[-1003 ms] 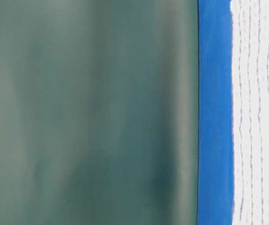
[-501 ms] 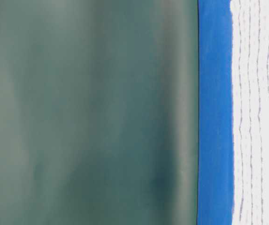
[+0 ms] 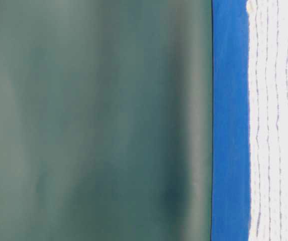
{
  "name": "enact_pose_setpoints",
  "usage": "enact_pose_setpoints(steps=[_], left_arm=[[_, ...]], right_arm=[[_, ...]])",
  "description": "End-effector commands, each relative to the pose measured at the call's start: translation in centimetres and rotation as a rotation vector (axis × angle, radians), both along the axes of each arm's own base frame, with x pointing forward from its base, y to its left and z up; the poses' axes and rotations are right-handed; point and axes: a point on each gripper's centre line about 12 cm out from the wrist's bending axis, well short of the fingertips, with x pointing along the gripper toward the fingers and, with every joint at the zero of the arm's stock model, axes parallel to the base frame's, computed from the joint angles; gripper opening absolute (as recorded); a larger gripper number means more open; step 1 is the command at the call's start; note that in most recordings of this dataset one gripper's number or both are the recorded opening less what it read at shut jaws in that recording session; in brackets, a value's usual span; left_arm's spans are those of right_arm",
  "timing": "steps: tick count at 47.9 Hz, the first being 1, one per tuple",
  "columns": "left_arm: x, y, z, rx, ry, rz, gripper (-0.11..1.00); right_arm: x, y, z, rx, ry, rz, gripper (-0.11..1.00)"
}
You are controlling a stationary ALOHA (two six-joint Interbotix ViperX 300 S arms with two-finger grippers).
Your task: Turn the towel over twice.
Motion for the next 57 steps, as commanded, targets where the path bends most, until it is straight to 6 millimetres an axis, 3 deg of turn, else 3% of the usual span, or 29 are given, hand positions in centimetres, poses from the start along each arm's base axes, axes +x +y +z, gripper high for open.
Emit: enact_pose_setpoints(steps=[1, 12, 19, 26, 33, 57], left_arm=[[0.0, 1.0, 2.5, 0.017, -0.096, 0.016, 0.79], [-1.3, 3.6, 5.6, 0.107, -0.222, 0.062, 0.79], [-2.7, 5.4, 6.3, 0.162, -0.265, 0.107, 0.79], [-4.2, 6.8, 6.8, 0.187, -0.304, 0.164, 0.79], [-5.4, 7.6, 5.9, 0.199, -0.305, 0.201, 0.79], [-6.2, 7.7, 5.0, 0.199, -0.344, 0.214, 0.79]], right_arm=[[-0.6, -1.3, 2.2, -0.046, -0.084, 0.02, 0.61], [-3.5, -4.5, 5.5, -0.165, -0.239, 0.056, 0.61], [-5.8, -6.0, 6.4, -0.207, -0.293, 0.063, 0.6], [-7.7, -7.3, 5.5, -0.207, -0.312, 0.038, 0.58], [-8.7, -7.8, 4.1, -0.201, -0.306, 0.034, 0.56], [-8.7, -7.5, 3.5, -0.189, -0.305, 0.061, 0.56]])
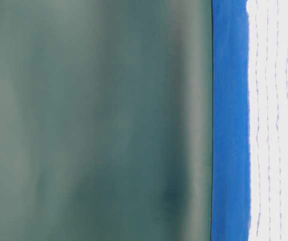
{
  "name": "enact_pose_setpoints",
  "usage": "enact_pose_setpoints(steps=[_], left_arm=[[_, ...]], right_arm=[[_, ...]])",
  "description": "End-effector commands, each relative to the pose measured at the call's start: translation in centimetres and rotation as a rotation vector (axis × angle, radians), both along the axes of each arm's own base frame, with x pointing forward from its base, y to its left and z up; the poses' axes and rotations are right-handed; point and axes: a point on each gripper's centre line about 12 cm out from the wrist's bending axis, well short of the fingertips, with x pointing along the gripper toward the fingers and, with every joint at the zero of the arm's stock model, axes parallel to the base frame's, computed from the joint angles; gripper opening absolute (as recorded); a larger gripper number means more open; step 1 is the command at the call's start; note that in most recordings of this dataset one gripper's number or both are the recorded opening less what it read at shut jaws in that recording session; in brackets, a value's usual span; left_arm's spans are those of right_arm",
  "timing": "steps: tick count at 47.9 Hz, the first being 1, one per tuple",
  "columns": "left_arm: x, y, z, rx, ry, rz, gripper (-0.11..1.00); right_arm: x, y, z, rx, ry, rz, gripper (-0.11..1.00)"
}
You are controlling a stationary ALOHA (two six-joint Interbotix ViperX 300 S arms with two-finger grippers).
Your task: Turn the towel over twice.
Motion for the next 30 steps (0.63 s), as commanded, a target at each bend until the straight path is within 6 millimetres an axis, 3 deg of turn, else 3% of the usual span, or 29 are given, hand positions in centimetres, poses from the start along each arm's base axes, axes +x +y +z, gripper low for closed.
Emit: enact_pose_setpoints(steps=[1, 12, 30], left_arm=[[0.1, 0.1, 0.5, 0.001, -0.021, 0.004, 0.79], [-0.9, 0.0, 1.0, 0.011, -0.057, 0.002, 0.79], [-5.5, -0.6, -1.5, -0.008, -0.139, 0.01, 0.79]], right_arm=[[0.2, 0.1, 0.5, 0.005, -0.012, 0.005, 0.56], [-0.4, -0.3, 0.2, 0.005, -0.015, -0.012, 0.56], [-3.2, -1.4, -2.6, 0.042, -0.062, -0.018, 0.48]])
